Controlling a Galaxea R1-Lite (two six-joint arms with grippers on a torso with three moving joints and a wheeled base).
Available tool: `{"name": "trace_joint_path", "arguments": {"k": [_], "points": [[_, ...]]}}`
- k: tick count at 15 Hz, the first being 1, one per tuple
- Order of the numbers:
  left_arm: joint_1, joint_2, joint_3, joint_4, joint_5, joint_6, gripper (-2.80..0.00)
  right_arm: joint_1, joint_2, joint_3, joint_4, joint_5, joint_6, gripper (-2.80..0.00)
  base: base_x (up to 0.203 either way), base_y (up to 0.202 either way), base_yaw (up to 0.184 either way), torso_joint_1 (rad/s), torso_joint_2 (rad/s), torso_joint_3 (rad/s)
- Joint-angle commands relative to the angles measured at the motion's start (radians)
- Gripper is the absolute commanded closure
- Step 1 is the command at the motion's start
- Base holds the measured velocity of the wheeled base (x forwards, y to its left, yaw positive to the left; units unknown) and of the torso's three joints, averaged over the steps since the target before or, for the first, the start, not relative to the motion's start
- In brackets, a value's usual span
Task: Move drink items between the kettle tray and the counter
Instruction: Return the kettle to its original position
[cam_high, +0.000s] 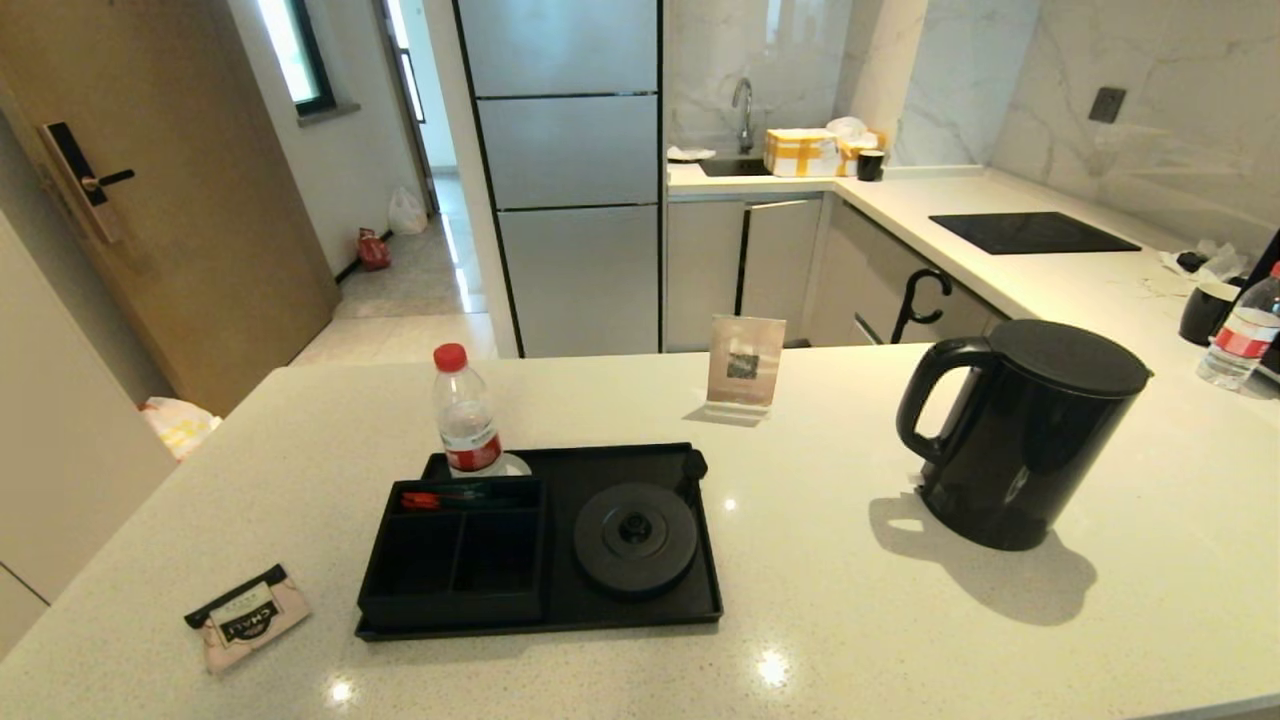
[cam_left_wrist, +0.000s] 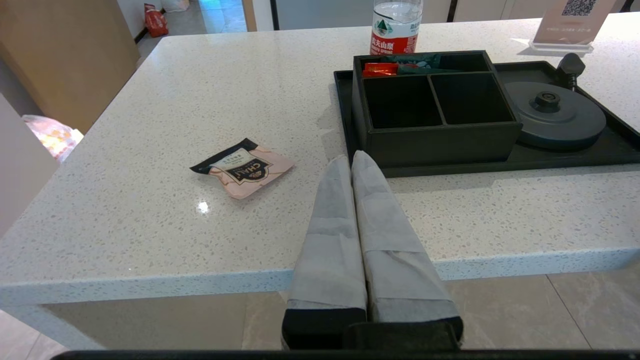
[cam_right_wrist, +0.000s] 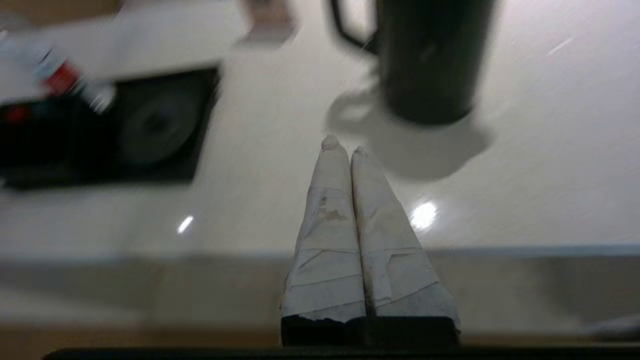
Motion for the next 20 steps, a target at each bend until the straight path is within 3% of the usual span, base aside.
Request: {"name": "trace_joint_path", "arguments": {"k": [1, 2, 6, 12, 17, 19, 20], "points": [[0.0, -0.002, 0.0, 0.0, 0.0, 0.0, 0.0, 0.011, 0.242, -0.034, 0.027, 0.156, 0.039, 0.0, 0.0, 0.0, 0.0, 0.0, 0.0, 0.0], [0.0, -0.002, 0.0, 0.0, 0.0, 0.0, 0.0, 0.019, 0.302, -0.041, 0.028, 0.218, 0.055, 0.0, 0.0, 0.0, 0.0, 0.0, 0.0, 0.0], [0.0, -0.002, 0.0, 0.0, 0.0, 0.0, 0.0, 0.09, 0.472, -0.07, -0.028, 0.31, 0.094, 0.0, 0.0, 0.0, 0.0, 0.0, 0.0, 0.0], [0.0, -0.002, 0.0, 0.0, 0.0, 0.0, 0.0, 0.151, 0.808, -0.107, -0.318, 0.285, 0.134, 0.0, 0.0, 0.0, 0.0, 0.0, 0.0, 0.0], [0.0, -0.002, 0.0, 0.0, 0.0, 0.0, 0.0, 0.153, 1.104, -0.109, -0.594, 0.267, 0.142, 0.0, 0.0, 0.0, 0.0, 0.0, 0.0, 0.0], [0.0, -0.002, 0.0, 0.0, 0.0, 0.0, 0.0, 0.153, 1.173, -0.114, -0.76, 0.167, 0.148, 0.0, 0.0, 0.0, 0.0, 0.0, 0.0, 0.0], [0.0, -0.002, 0.0, 0.0, 0.0, 0.0, 0.0, 0.153, 1.173, -0.114, -0.761, 0.166, 0.149, -2.8, 0.0, 0.0, 0.0, 0.0, 0.0, 0.0]]}}
